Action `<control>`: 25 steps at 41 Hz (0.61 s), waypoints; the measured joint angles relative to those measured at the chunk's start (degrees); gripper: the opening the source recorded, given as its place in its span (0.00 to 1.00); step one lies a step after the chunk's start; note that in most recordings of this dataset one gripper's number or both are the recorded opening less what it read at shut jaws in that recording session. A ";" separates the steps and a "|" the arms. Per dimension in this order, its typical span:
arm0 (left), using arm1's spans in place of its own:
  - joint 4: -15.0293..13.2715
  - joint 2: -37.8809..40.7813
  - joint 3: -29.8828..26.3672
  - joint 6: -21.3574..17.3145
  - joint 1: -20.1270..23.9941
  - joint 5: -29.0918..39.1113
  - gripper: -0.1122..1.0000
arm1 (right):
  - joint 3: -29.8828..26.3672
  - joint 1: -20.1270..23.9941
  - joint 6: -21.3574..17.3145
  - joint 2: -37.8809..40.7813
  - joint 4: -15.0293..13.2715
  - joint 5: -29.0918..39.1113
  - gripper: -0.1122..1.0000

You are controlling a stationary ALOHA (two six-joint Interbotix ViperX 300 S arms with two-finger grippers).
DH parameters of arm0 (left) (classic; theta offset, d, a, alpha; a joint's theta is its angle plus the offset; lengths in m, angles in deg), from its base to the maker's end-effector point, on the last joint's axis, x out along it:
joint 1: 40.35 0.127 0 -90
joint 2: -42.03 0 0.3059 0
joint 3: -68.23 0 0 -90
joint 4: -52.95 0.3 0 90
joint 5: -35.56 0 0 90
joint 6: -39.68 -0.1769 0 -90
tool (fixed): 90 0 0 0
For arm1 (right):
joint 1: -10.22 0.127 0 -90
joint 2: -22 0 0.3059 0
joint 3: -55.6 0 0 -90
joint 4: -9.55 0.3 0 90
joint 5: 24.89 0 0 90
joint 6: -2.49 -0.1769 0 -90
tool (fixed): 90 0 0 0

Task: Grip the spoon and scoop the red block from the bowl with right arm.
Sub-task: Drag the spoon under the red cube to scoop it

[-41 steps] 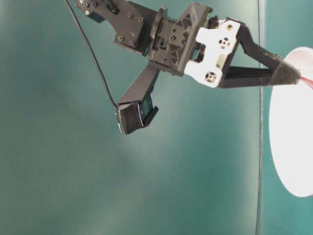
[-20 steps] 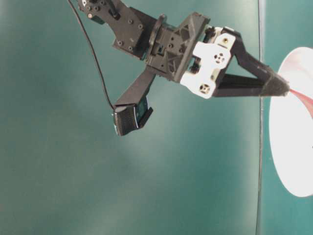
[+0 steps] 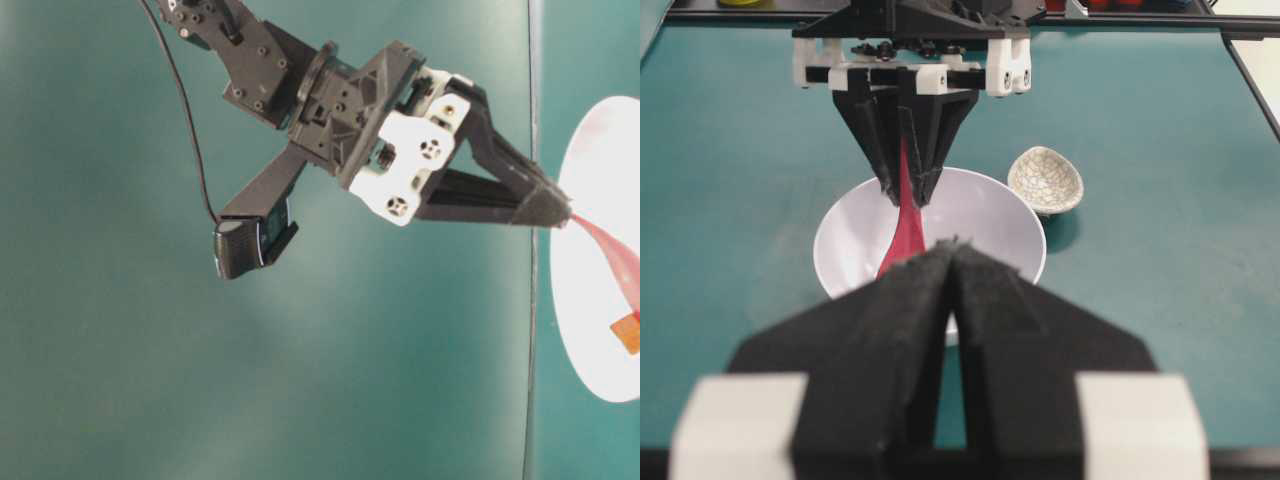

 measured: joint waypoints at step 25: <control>0.00 0.00 0.00 0.00 -0.09 -0.09 0.11 | 0.35 0.00 0.00 -0.18 -0.09 -3.34 0.32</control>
